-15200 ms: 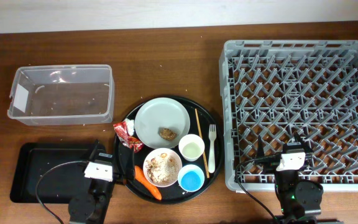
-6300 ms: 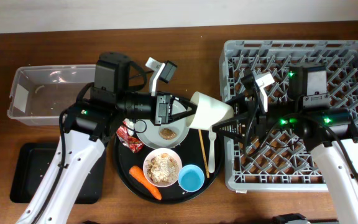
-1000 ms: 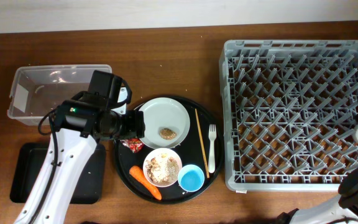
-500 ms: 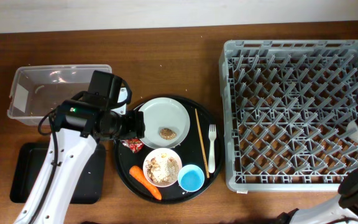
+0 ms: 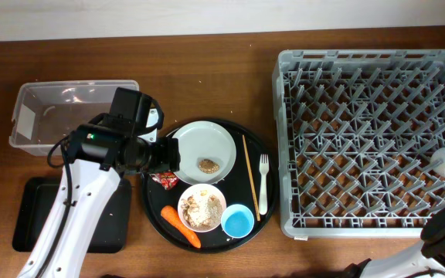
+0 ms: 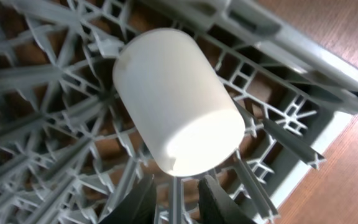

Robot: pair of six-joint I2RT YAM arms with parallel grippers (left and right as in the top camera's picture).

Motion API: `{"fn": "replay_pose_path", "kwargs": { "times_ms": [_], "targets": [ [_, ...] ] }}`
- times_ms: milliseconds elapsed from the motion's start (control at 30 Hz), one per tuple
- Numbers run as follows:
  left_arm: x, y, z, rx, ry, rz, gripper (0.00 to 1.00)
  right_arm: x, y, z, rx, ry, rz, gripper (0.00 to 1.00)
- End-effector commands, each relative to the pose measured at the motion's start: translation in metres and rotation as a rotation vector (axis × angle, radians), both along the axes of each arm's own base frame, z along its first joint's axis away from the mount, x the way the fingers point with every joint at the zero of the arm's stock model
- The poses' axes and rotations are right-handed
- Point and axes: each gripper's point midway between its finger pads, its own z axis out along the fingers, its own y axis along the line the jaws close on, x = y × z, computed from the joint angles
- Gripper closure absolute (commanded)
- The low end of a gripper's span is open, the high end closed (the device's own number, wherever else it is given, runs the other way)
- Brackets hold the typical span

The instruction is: Sort waste into correct bins and load items into the dishwasher rack

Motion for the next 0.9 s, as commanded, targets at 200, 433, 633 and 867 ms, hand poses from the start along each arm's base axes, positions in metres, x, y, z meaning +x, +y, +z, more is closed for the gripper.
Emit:
{"fn": "replay_pose_path", "kwargs": {
  "times_ms": [200,433,633,867],
  "targets": [
    [-0.001,0.0,0.001,0.007,-0.003,-0.015,0.23,-0.031,0.004,-0.025,0.032,0.107,-0.04,0.74],
    [-0.001,0.0,0.001,0.007,-0.003,-0.015,0.23,-0.023,-0.007,-0.026,-0.006,0.066,-0.047,0.73],
    [-0.001,0.0,0.001,0.007,-0.003,-0.015,0.23,0.0,-0.031,-0.02,-0.102,-0.034,-0.05,0.73],
    [-0.001,0.0,0.001,0.007,-0.003,-0.015,0.23,0.016,-0.048,-0.013,-0.174,-0.1,-0.053,0.59]
  ]
}}
